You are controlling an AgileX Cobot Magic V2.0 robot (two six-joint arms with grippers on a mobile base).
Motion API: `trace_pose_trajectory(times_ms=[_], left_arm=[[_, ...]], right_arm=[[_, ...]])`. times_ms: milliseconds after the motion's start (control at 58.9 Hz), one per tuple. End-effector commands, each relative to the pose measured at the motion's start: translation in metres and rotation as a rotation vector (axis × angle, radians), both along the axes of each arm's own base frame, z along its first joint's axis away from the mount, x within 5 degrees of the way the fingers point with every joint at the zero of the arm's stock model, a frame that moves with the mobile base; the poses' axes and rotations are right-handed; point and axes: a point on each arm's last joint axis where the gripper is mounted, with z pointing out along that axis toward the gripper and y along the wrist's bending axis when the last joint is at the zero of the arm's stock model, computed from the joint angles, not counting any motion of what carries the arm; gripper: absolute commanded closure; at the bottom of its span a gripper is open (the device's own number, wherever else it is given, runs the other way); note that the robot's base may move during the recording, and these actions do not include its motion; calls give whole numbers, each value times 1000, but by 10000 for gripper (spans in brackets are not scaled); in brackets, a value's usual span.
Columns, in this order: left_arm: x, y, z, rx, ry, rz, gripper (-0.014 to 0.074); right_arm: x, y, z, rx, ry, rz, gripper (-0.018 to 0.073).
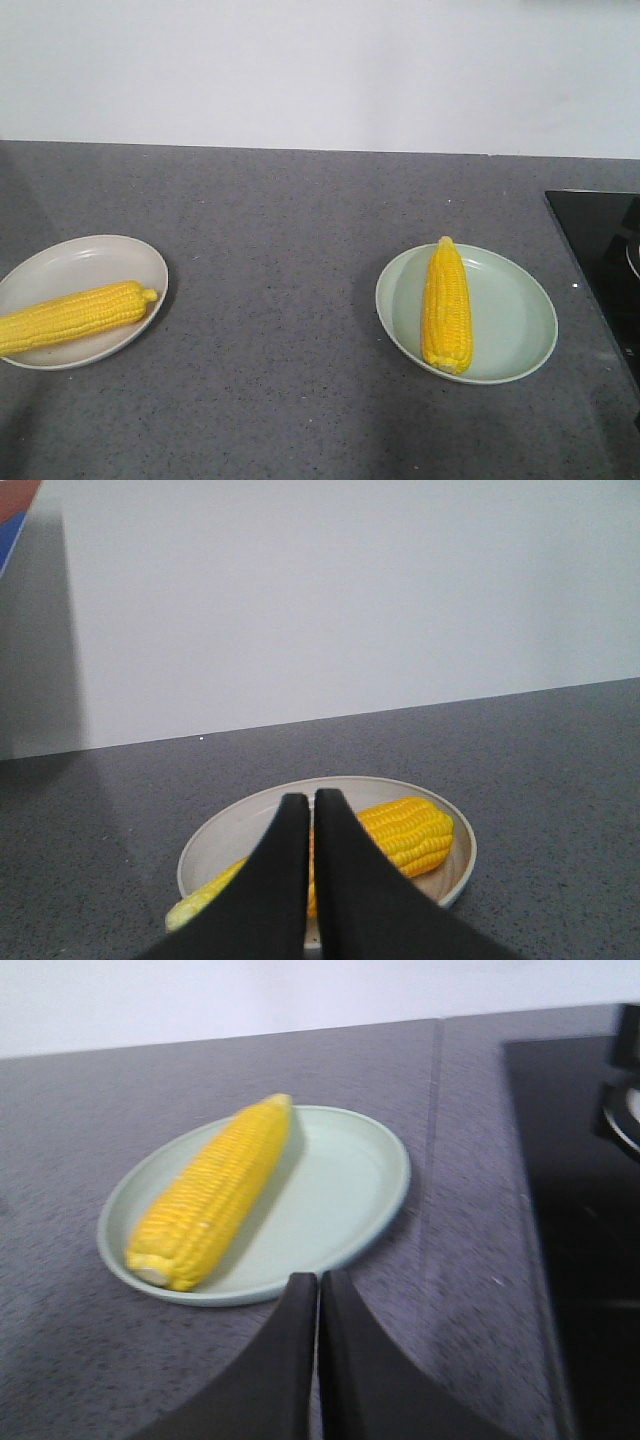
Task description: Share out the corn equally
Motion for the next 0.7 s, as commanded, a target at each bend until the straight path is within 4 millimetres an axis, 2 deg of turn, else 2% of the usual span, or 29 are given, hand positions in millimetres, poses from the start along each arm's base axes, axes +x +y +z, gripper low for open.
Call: trace_pose_trajectory(times_ms=[0,85,238,373,679], left_arm=[[-4,-2,17,-10,-109,-30,602],[-4,-2,17,-10,-109,-30,602],[-4,-2,16,-10,-108,-29,602],[-4,-2,16,-10,-108,-30,602],[-4,-2,16,-9,-108,-29,602]], right_arm=[[-4,-6,5,67,-142,-79,562],[-8,-8,-2,87,-211,-100,561],[-3,-5,-14,58,-388,-57,561],[-4,-4,-6,4,-468,-40,561],[-4,-4,-7,-25,-459,-41,561]])
